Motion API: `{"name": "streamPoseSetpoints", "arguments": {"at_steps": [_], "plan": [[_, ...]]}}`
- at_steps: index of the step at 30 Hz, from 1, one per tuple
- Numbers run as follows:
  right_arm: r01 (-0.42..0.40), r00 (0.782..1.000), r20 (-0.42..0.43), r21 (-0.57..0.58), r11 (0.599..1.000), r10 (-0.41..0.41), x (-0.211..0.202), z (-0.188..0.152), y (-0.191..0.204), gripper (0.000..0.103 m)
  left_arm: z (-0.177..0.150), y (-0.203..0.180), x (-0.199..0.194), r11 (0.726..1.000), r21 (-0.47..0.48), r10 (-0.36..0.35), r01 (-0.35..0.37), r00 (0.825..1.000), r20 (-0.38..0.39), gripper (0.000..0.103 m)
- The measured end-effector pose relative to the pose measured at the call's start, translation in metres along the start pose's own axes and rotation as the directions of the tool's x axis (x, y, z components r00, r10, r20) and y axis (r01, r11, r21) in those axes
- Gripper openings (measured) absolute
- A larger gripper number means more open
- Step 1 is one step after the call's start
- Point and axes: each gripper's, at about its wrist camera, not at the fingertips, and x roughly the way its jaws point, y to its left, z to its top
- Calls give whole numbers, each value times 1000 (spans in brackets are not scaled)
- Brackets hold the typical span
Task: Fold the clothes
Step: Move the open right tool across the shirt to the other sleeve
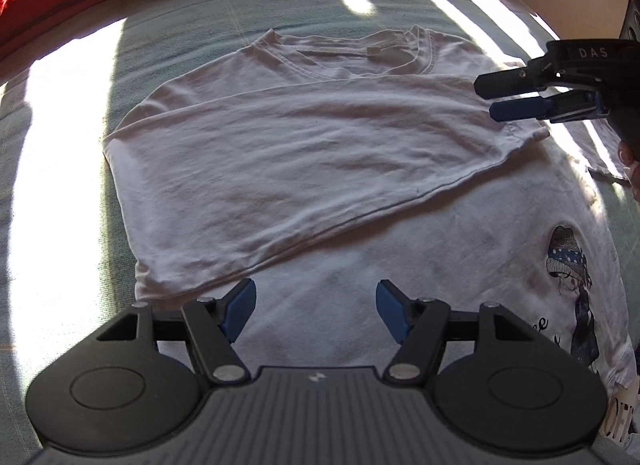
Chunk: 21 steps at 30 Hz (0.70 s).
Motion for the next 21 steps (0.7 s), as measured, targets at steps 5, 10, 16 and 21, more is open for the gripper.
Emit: {"name": "streamPoseSetpoints", "arguments": {"at_steps": [5, 10, 16, 21], "plan": [[45, 999, -20, -89, 995, -47, 26, 14, -3, 61, -3, -11, -7, 1000, -12, -12, 12, 1000, -9, 66], [120, 991, 73, -68, 990, -115, 14, 33, -19, 61, -4, -22, -8, 1000, 8, -3, 3, 999, -32, 66], [71, 996, 61, -36, 997, -69, -3, 26, -17, 65, 4, -36, -19, 1000, -9, 0, 0, 1000, -31, 66], [111, 994, -5, -4, 994, -111, -3, 2, -26, 64, 15, -48, -32, 1000, -7, 23, -23, 1000, -19, 66]]}}
